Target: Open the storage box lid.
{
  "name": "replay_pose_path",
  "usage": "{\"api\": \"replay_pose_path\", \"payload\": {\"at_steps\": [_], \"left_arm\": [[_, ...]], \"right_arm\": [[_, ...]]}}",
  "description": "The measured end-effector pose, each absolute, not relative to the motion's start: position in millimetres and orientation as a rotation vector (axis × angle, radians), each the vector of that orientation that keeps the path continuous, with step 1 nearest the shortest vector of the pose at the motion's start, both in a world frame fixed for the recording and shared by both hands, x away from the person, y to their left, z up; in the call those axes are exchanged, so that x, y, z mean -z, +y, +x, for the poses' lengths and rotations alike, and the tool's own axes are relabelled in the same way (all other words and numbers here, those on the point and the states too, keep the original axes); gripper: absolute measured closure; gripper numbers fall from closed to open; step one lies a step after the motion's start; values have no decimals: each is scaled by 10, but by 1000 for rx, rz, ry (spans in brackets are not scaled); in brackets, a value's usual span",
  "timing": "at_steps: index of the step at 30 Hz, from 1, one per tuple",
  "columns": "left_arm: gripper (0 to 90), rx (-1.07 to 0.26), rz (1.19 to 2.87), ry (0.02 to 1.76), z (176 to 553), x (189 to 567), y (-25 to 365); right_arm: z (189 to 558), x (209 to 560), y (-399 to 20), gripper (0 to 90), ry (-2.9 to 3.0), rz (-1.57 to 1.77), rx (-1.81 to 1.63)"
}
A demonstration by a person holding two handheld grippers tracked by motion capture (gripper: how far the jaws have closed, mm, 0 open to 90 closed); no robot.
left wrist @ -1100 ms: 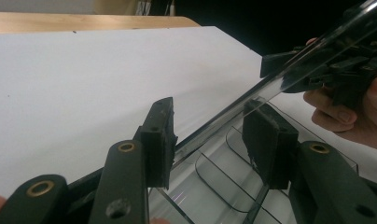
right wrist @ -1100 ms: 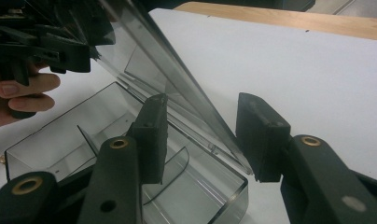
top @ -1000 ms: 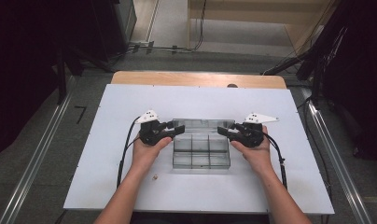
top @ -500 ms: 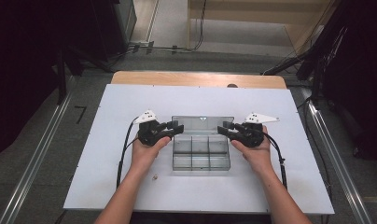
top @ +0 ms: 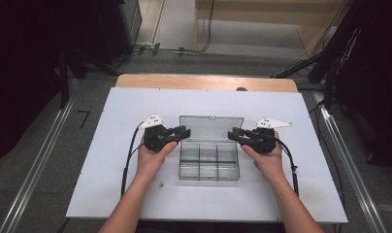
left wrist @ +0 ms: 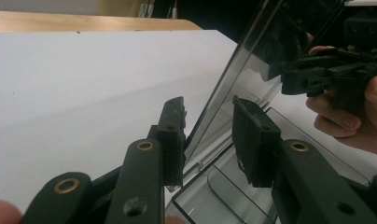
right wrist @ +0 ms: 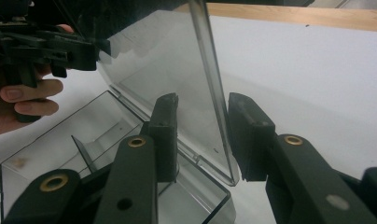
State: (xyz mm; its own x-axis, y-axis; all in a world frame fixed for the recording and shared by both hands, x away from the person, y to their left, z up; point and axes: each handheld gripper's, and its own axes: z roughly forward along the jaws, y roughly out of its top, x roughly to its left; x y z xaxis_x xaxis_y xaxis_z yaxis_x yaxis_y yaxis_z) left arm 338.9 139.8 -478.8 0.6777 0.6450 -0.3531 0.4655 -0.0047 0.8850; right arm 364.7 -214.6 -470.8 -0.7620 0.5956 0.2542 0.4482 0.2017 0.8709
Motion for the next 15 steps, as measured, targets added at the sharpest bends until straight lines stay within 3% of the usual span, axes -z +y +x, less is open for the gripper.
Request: {"api": "replay_pose_path", "payload": {"at_steps": [15], "left_arm": [[725, -170, 1638, 980, 3403, 4815, 1400]], "right_arm": [[3663, 4742, -2151, 688, 2332, 1110, -1599]]}}
